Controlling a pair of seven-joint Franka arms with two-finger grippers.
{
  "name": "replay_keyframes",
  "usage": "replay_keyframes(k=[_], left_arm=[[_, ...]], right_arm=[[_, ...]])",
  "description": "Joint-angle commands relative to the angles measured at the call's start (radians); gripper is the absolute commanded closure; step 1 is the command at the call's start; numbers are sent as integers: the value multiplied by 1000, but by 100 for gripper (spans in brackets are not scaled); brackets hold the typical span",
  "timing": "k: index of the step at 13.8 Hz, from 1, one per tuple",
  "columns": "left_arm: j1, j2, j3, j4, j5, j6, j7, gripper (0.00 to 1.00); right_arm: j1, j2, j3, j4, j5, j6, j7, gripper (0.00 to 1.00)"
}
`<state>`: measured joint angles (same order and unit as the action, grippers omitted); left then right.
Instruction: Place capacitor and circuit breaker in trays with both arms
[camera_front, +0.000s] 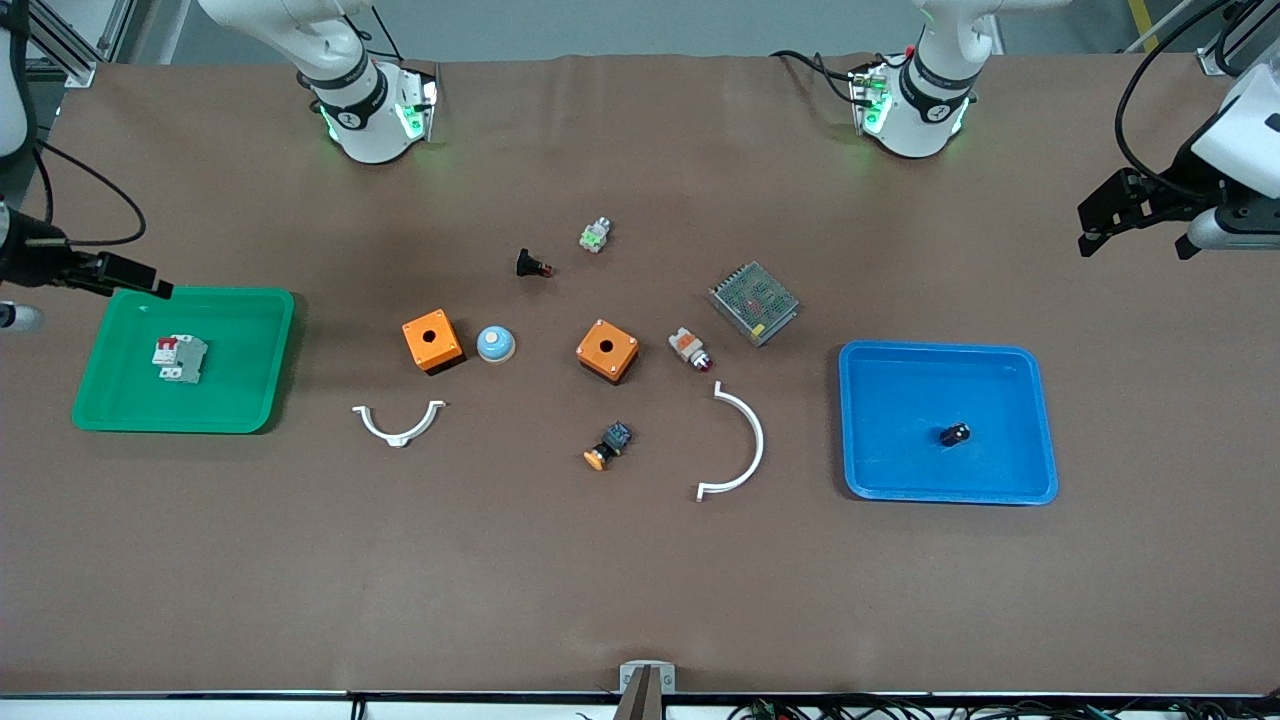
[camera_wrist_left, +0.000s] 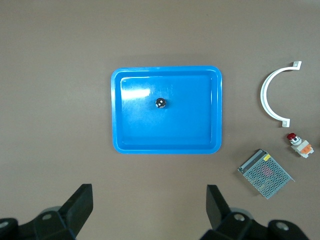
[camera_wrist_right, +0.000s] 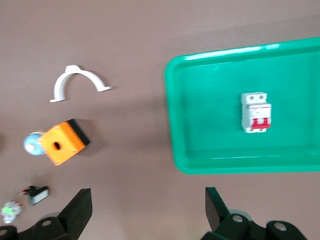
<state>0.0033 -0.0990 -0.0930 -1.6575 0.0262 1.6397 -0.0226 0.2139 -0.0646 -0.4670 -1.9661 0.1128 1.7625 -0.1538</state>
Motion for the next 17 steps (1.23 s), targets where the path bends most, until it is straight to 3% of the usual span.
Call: replay_keyframes(k=[1,3,8,17], left_arm=[[17,-11,-10,7,-19,-24,24,0],[18,-11,-8,7,-19,-28,24,0],[18,-15,-7,7,-19,-37,24,0],[14,1,-8,45,-14,-37,18,0]], right_arm=[[35,-35,49,68,-67,-64,105,0],[36,-21,80,159,-87,-93,128,0],[44,48,82,341,-88,-101,123,0],[55,68,77,375,-79,-101,125,0]])
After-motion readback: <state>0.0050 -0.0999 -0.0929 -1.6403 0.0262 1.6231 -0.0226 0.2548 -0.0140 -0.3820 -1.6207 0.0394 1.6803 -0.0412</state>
